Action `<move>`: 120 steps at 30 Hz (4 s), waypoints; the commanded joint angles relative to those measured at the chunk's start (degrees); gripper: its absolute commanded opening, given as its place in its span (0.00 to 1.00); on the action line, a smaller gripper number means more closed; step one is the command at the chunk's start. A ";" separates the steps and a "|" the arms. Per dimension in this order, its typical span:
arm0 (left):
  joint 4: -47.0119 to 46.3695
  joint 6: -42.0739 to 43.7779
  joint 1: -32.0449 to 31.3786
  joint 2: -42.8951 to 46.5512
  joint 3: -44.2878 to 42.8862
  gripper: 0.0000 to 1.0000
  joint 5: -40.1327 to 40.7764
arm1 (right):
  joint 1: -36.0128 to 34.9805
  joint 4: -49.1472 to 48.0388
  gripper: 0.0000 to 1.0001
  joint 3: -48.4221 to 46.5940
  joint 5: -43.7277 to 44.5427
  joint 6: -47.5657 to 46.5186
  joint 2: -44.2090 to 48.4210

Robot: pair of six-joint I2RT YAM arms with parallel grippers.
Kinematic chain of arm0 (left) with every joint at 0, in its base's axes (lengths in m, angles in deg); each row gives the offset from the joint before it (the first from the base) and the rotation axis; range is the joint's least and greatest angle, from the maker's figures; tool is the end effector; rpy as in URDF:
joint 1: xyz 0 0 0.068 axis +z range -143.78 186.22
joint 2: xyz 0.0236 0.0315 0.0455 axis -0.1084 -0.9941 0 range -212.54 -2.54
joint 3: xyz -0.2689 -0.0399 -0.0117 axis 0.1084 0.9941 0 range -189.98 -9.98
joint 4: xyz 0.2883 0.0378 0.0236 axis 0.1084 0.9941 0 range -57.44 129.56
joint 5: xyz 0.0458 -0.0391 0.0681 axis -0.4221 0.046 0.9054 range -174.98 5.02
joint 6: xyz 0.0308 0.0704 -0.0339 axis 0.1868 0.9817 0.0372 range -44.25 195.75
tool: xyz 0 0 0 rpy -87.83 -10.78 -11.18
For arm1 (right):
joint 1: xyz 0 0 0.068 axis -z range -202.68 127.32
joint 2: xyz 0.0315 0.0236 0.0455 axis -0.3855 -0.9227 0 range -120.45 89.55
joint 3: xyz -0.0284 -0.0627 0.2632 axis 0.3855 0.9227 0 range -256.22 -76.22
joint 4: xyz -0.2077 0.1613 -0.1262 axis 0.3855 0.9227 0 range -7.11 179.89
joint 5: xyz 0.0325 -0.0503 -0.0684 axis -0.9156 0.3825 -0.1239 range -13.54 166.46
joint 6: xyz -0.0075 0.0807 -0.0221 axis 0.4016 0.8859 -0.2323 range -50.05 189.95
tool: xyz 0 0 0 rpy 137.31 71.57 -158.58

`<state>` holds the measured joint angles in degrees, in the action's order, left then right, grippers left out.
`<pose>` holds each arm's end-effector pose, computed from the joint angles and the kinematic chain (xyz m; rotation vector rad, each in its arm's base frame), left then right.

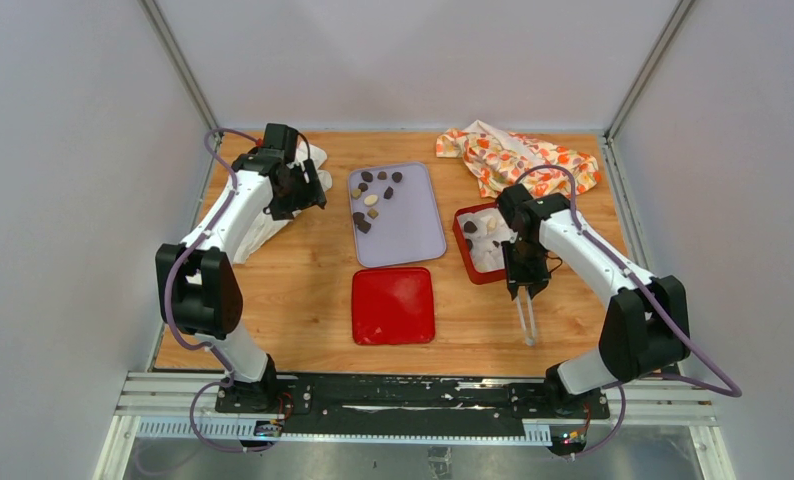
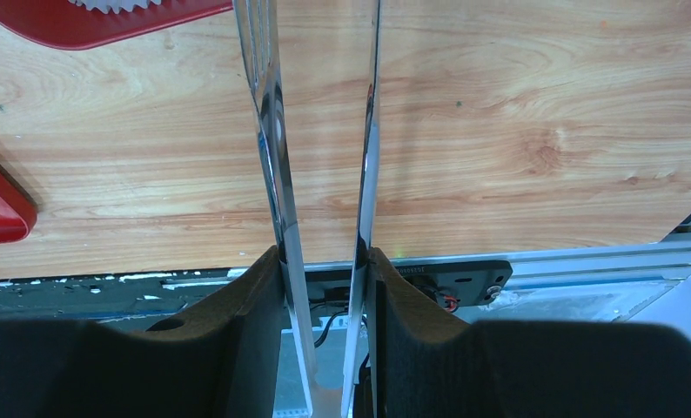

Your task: Pack the chocolate

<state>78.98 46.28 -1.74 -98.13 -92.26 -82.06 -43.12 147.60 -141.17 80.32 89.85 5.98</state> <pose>0.4001 -0.0522 0.2428 -0.5066 2.5711 -0.1643 0.2729 0.0965 0.1970 -0.0084 3.0090 -0.0346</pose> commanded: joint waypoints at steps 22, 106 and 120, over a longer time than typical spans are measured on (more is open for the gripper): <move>0.02 -0.81 0.58 -0.19 -0.78 0.77 -0.46 | 0.73 0.90 0.42 1.07 -0.34 -0.47 -0.50; 0.87 -1.72 1.64 7.94 6.87 0.77 3.19 | -26.31 9.12 0.38 -70.35 -9.66 -12.76 -54.96; 0.90 -1.82 1.73 7.49 6.18 0.77 4.29 | -25.83 8.64 0.43 -73.78 -7.66 -12.41 -58.86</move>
<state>79.61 44.90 -0.61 -91.29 -85.33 -78.71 -68.91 155.21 -212.47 70.74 77.74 -51.43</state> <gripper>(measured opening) 0.775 0.427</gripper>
